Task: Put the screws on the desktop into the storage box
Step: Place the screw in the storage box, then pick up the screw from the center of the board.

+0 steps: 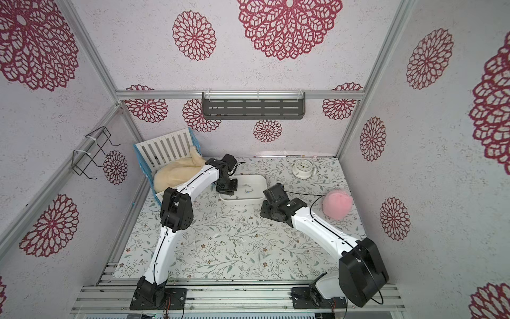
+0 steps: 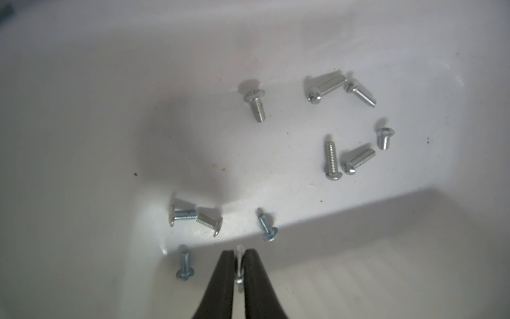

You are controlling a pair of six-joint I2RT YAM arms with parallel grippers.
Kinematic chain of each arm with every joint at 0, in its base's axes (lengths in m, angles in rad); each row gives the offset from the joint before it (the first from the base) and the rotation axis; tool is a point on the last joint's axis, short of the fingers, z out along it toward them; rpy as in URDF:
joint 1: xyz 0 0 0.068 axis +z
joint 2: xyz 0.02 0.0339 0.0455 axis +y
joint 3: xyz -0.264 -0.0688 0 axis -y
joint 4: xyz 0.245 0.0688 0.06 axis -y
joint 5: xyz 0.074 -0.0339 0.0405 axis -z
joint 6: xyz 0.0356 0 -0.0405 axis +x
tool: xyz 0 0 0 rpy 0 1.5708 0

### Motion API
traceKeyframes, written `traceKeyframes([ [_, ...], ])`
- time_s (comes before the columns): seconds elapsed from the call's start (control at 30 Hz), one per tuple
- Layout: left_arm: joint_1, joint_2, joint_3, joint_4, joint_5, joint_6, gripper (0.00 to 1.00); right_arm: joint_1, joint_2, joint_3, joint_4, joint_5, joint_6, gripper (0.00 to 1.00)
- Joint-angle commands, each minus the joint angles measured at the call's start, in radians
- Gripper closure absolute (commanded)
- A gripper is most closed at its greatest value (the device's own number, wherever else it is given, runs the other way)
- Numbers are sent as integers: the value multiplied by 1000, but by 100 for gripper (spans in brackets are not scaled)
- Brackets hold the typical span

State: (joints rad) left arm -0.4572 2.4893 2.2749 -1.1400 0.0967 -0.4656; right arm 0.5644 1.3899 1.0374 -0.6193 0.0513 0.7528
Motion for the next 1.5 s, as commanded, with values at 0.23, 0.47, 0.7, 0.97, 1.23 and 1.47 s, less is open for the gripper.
traceKeyframes([
  [0.23,3,-24,5,0,2,7,73,4,-6,26,14,-5,2,61],
  [0.47,3,-128,-20,0,-20,8,67,5,-5,49,7,-2,6,61],
  [0.7,1,-310,-89,44,-66,-8,60,19,6,57,24,-12,24,61],
  [0.97,-3,-603,-331,163,-70,-37,41,67,38,86,20,-9,44,61],
  [1.23,-20,-922,-693,293,-57,-82,40,121,75,108,23,-2,67,61],
  [1.47,-36,-1185,-1062,423,-58,-191,40,165,114,101,37,0,89,61],
])
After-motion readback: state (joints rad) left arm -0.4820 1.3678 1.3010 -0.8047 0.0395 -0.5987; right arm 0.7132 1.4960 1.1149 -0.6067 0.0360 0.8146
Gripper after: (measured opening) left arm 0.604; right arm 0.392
